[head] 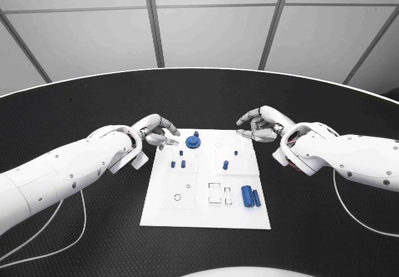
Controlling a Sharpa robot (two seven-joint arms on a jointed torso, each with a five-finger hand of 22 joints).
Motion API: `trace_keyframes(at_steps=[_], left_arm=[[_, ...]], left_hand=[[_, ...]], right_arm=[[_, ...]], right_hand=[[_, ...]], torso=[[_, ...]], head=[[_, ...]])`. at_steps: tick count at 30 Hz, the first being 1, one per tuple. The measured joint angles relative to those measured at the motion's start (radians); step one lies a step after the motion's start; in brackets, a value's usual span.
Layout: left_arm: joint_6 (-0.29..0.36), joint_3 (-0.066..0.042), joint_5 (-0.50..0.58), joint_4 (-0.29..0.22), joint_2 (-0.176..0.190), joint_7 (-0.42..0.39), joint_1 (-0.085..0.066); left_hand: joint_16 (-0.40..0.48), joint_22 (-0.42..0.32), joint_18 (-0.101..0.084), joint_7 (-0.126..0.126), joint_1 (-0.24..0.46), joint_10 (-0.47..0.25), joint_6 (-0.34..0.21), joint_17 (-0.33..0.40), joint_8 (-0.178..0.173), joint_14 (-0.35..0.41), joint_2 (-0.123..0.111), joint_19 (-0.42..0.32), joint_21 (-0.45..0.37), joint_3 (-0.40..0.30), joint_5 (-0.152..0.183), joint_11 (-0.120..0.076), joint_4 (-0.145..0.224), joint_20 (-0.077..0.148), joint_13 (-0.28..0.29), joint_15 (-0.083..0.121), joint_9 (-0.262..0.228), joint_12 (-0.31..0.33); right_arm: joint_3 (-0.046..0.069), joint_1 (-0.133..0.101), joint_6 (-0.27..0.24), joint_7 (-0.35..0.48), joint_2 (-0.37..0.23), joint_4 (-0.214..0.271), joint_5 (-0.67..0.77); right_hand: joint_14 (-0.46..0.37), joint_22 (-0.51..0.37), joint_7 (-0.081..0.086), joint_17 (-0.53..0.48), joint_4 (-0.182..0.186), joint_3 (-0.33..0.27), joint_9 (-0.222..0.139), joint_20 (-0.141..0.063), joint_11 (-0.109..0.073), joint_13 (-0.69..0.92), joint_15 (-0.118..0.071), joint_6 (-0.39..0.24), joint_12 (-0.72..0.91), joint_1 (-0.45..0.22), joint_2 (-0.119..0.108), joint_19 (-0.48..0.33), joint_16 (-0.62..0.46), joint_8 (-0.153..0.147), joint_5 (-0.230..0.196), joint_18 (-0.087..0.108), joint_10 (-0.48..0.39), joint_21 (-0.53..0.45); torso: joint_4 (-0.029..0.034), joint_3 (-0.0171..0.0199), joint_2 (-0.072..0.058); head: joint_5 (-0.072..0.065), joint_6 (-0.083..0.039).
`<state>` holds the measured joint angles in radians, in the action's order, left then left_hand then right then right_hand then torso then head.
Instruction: Assemble the parts on the task board
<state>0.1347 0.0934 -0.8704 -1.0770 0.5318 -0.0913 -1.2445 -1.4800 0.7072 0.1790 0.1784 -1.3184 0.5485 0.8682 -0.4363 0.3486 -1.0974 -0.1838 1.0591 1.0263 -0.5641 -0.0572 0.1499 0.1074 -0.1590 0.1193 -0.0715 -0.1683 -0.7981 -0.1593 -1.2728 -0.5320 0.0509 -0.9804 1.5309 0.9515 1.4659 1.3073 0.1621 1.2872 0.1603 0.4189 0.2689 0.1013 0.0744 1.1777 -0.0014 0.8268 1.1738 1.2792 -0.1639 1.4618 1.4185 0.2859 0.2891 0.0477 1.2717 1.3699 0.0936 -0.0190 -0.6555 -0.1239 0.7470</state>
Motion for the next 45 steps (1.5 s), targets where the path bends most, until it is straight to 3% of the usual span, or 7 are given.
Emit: trace_keyframes(at_steps=[3,5,8,14,21,27,45], left_arm=[[0.007,0.000,0.106,-0.021,0.032,-0.007,-0.021],[0.011,0.000,0.182,-0.039,0.056,-0.011,-0.032],[0.007,0.000,0.283,-0.072,0.092,-0.015,-0.042],[-0.025,0.001,0.519,-0.162,0.174,-0.026,-0.051],[-0.064,0.001,0.754,-0.255,0.245,-0.052,-0.052],[-0.096,0.001,0.873,-0.307,0.275,-0.072,-0.052],[-0.123,0.001,0.907,-0.345,0.285,-0.079,-0.052]], left_hand=[[0.029,-0.006,0.000,0.000,-0.013,0.010,0.000,0.093,-0.007,0.049,0.013,-0.002,-0.007,-0.011,0.000,-0.004,0.002,0.002,-0.006,0.002,0.004,-0.008],[0.040,-0.008,0.000,0.000,-0.016,0.032,0.000,0.114,-0.012,0.052,0.016,-0.003,-0.007,-0.027,0.000,-0.005,0.002,0.003,-0.010,0.003,0.007,-0.014],[0.054,-0.012,0.000,0.004,-0.017,0.063,0.004,0.131,-0.016,0.056,0.022,-0.003,-0.007,-0.052,0.000,-0.007,0.002,0.003,-0.020,0.007,0.009,-0.015],[0.082,-0.020,0.000,0.006,-0.016,0.139,0.013,0.161,-0.027,0.049,0.025,-0.007,-0.015,-0.097,0.000,-0.016,0.009,0.015,-0.046,0.015,0.012,0.005],[0.119,-0.035,-0.001,-0.002,-0.004,0.234,0.028,0.186,-0.036,0.067,0.016,-0.022,-0.038,-0.095,0.000,-0.033,0.001,0.030,-0.051,0.033,0.012,0.016],[0.150,-0.053,-0.001,-0.009,-0.001,0.275,0.035,0.200,-0.039,0.092,0.017,-0.042,-0.066,-0.078,0.000,-0.043,-0.004,0.034,-0.050,0.035,0.009,0.016],[0.160,-0.063,-0.001,-0.009,0.003,0.283,0.042,0.206,-0.046,0.099,0.021,-0.045,-0.081,-0.069,0.000,-0.043,-0.005,0.038,-0.050,0.035,0.008,0.028]], right_arm=[[0.000,0.000,0.002,-0.001,0.001,-0.008,0.000],[0.000,0.000,0.008,-0.004,0.001,-0.015,0.001],[0.000,0.000,0.034,-0.019,0.002,-0.029,0.043],[0.000,0.000,0.134,-0.077,0.002,-0.036,0.246],[0.000,0.003,0.237,-0.146,0.016,-0.035,0.504],[0.000,0.018,0.255,-0.198,0.035,-0.035,0.653],[0.000,0.027,0.279,-0.224,0.108,-0.082,0.717]], right_hand=[[-0.001,0.000,-0.007,-0.067,-0.003,0.028,0.000,-0.013,-0.002,-0.251,-0.003,0.008,-0.287,0.004,-0.004,-0.027,-0.054,0.007,0.003,0.022,-0.170,-0.088],[-0.001,-0.024,-0.007,-0.099,-0.006,0.066,0.000,-0.012,0.003,-0.389,-0.003,0.023,-0.457,0.015,-0.015,-0.049,-0.083,0.012,0.004,0.022,-0.225,-0.146],[-0.001,-0.055,-0.006,-0.117,-0.025,0.118,0.000,-0.012,0.007,-0.538,-0.003,0.036,-0.634,0.029,-0.029,-0.056,-0.106,0.024,-0.005,0.038,-0.250,-0.190],[-0.001,-0.060,-0.016,-0.102,-0.068,0.172,0.011,-0.009,-0.005,-0.746,-0.003,0.085,-0.842,0.031,-0.042,-0.050,-0.106,0.042,-0.048,0.038,-0.229,-0.199],[-0.001,-0.054,-0.019,-0.096,-0.079,0.172,0.018,-0.014,0.000,-0.817,-0.003,0.095,-0.904,0.020,-0.054,-0.043,-0.106,0.042,-0.077,0.038,-0.222,-0.199],[-0.001,-0.032,-0.024,-0.081,-0.082,0.169,0.020,-0.012,0.000,-0.851,-0.003,0.091,-0.930,0.014,-0.059,-0.027,-0.099,0.042,-0.088,0.038,-0.222,-0.173],[-0.001,0.001,-0.025,-0.066,-0.093,0.180,0.022,-0.012,0.004,-0.886,-0.003,0.082,-0.942,0.014,-0.059,-0.006,-0.085,0.034,-0.088,0.038,-0.217,-0.125]], torso=[[-0.0001,0.0003,0.001],[-0.0001,0.0007,0.002],[0.0001,0.0011,0.004],[0.0001,0.0014,0.006],[-0.0017,0.0014,0.007],[-0.0012,0.0003,0.006],[0.0021,-0.0014,0.003]], head=[[0.000,-0.001],[0.001,-0.002],[-0.001,-0.004],[-0.011,-0.006],[-0.028,-0.011],[-0.036,-0.014],[-0.040,-0.011]])
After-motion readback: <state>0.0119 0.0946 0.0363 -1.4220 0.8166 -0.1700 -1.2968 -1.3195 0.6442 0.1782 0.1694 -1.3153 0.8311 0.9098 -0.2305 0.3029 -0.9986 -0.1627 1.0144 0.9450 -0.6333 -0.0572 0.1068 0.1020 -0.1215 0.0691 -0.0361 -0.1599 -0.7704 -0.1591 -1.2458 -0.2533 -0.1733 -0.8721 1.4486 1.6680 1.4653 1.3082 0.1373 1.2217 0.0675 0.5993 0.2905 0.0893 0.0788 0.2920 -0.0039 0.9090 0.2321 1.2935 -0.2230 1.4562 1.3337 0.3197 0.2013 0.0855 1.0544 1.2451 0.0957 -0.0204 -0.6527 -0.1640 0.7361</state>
